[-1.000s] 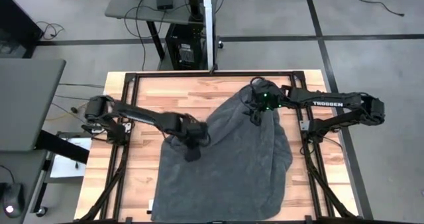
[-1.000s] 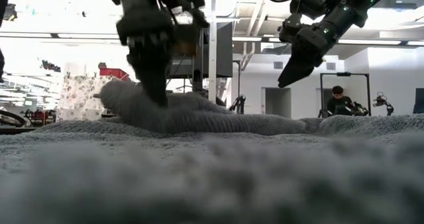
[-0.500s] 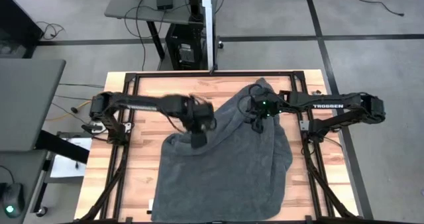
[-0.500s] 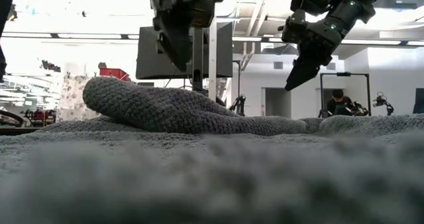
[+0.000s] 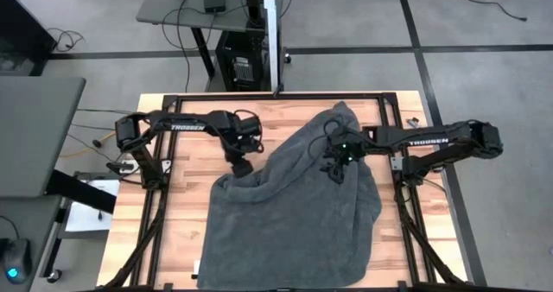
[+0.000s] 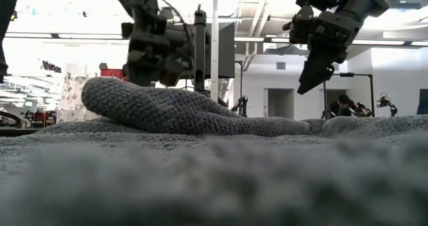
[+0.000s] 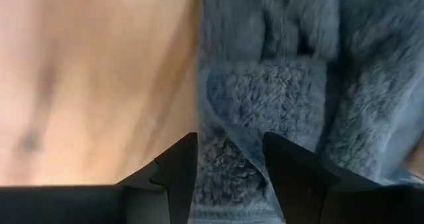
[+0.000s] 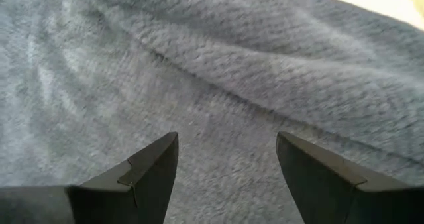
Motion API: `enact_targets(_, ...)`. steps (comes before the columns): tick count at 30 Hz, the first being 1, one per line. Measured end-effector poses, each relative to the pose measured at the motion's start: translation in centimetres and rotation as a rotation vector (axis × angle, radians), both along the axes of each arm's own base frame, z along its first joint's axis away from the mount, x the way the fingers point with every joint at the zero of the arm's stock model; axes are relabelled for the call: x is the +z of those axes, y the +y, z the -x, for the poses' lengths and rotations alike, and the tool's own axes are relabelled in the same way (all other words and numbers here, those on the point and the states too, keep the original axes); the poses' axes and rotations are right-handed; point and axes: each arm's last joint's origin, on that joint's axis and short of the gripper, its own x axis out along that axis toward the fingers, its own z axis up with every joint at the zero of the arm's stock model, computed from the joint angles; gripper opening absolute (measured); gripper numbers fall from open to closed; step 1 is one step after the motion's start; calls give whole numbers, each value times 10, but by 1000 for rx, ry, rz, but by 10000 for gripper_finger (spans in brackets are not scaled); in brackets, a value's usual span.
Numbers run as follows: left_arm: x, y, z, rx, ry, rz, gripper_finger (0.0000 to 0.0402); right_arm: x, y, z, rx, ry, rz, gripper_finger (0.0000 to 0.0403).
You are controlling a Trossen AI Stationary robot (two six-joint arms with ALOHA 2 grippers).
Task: Roll towel
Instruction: Fold the black towel
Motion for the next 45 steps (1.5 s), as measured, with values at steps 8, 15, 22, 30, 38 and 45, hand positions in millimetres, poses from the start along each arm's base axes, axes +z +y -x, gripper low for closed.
enact_targets(8,-3,-2,-3,21,-60,92,158,1,0,-1,-8,-11,1,248)
enact_targets(15,-6,-13,-12,-37,-112,78,158,1,0,-2,-9,-21,3,248)
enact_targets(22,-4,-28,-21,-89,-179,63,85,1,-4,-1,-25,-20,6,248)
enact_targets(30,3,-26,-17,-65,-98,27,2,1,-12,0,-61,-16,8,248)
enact_targets(38,80,12,11,89,-175,-375,0,1,-14,0,-66,-17,8,248)
enact_targets(45,106,49,57,262,-77,-601,0,1,-14,0,-67,-16,7,248)
